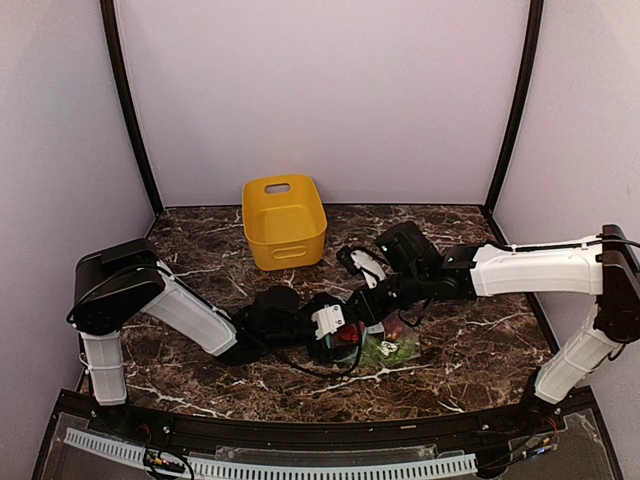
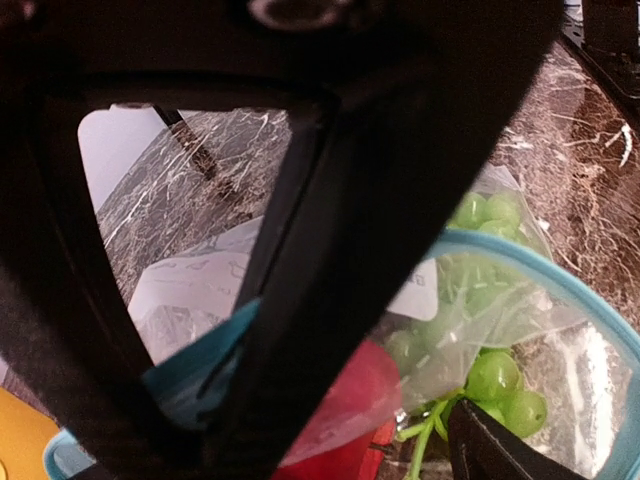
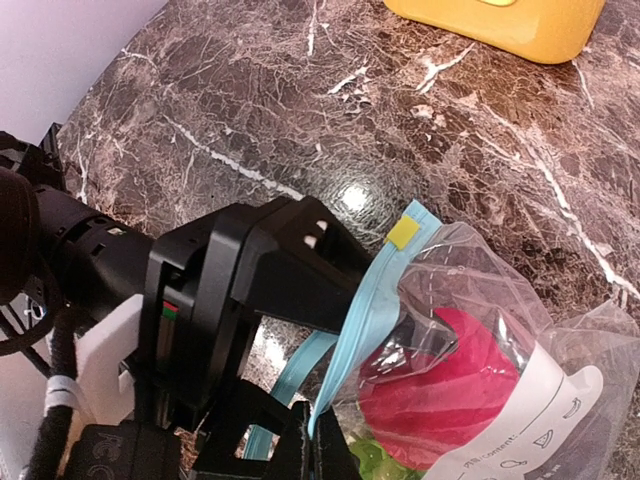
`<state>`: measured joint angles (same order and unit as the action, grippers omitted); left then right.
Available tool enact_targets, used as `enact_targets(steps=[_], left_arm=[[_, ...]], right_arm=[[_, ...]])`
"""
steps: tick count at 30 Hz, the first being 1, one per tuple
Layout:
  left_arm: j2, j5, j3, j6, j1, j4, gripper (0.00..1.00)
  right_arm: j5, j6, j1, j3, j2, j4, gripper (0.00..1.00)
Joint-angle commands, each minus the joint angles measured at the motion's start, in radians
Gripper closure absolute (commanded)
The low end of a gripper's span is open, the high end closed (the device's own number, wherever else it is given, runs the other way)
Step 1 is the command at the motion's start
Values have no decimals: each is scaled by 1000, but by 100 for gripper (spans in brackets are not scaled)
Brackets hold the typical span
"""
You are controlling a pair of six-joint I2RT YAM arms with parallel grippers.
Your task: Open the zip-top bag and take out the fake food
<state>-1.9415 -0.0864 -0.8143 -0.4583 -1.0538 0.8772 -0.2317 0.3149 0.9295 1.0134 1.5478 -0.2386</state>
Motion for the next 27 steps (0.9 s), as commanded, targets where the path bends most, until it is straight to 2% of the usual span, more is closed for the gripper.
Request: enact_targets(steps=[1, 6, 10, 18, 27], left_arm=[[-45, 84, -26, 90, -3, 125, 12], [-90, 214, -6, 262, -8, 273, 12], [-100, 281, 15, 337, -35, 303, 12], [-116, 330, 7, 484, -48, 244, 14], [-167, 320, -61, 506, -52, 161, 15]], right_arm=[[-9, 14, 11, 22, -8, 42, 100], [-7, 32, 12, 16, -3, 51, 100], [1, 42, 12, 13, -2, 58, 100], [11, 47, 12, 17, 5, 69, 100], [8, 48, 12, 17, 2, 68, 100]])
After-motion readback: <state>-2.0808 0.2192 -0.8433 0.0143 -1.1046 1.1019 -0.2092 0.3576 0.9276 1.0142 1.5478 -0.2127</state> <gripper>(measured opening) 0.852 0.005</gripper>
